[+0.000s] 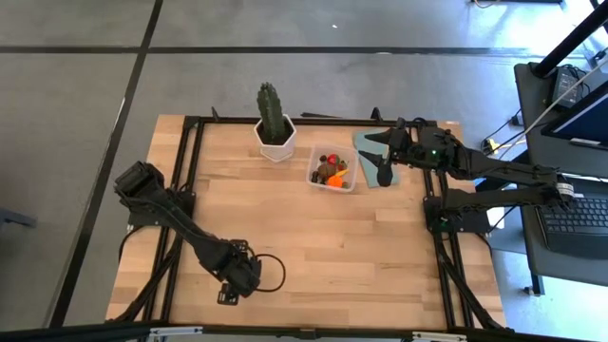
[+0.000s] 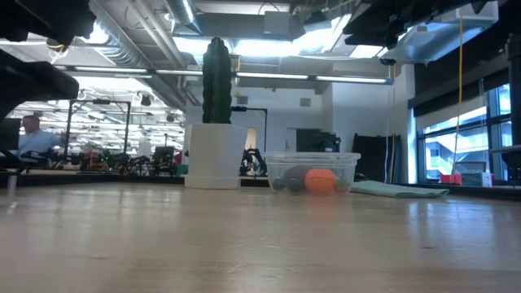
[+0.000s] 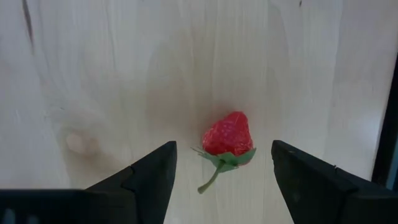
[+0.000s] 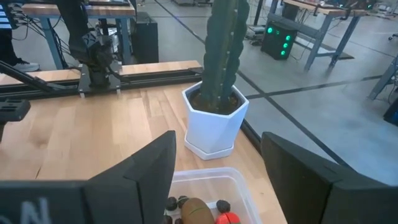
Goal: Pick and placing Produce into tupperware
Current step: Put the strawberry into the transparent bin
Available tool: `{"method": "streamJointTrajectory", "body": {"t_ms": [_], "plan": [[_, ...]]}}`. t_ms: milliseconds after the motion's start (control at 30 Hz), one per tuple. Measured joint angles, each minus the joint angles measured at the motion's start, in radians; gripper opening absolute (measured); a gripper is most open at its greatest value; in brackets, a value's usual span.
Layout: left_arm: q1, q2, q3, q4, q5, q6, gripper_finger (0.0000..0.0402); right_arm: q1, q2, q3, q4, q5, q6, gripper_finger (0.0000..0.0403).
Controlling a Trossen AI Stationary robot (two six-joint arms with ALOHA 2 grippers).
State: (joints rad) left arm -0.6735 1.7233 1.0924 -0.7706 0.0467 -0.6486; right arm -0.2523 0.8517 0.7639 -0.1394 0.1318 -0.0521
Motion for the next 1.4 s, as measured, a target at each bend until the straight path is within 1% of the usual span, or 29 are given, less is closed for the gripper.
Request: {"method": "streamJointTrajectory", "body": {"t_ms": [233, 333, 500, 600, 1200, 1300, 1400], "plan": [[-0.005, 0.003, 0.000, 0.001, -0.003, 0.004, 0.0251, 0.000, 0.000, 0.000, 0.000, 0.000, -0.001, 0.0239], [-0.010, 0.029, 0.000, 0.002, 0.000, 0.004, 0.0251, 0.000, 0.000, 0.000, 0.000, 0.000, -0.002, 0.0239], [-0.017, 0.094, 0.000, 0.015, 0.044, 0.003, 0.0251, 0.000, 0.000, 0.000, 0.000, 0.000, -0.004, 0.0239], [-0.017, 0.108, 0.003, 0.014, 0.048, -0.005, 0.0251, 0.000, 0.000, 0.000, 0.000, 0.000, -0.004, 0.0239], [-0.016, 0.112, 0.002, 0.027, 0.024, -0.060, 0.0250, 0.000, 0.000, 0.000, 0.000, 0.000, -0.003, 0.0239], [-0.016, 0.112, 0.002, 0.027, 0.019, -0.081, 0.0239, 0.000, 0.000, 0.000, 0.000, 0.000, -0.003, 0.0239], [-0.016, 0.113, 0.001, 0.025, 0.012, -0.086, 0.0214, 0.000, 0.000, 0.000, 0.000, 0.000, -0.004, 0.0239]]}}
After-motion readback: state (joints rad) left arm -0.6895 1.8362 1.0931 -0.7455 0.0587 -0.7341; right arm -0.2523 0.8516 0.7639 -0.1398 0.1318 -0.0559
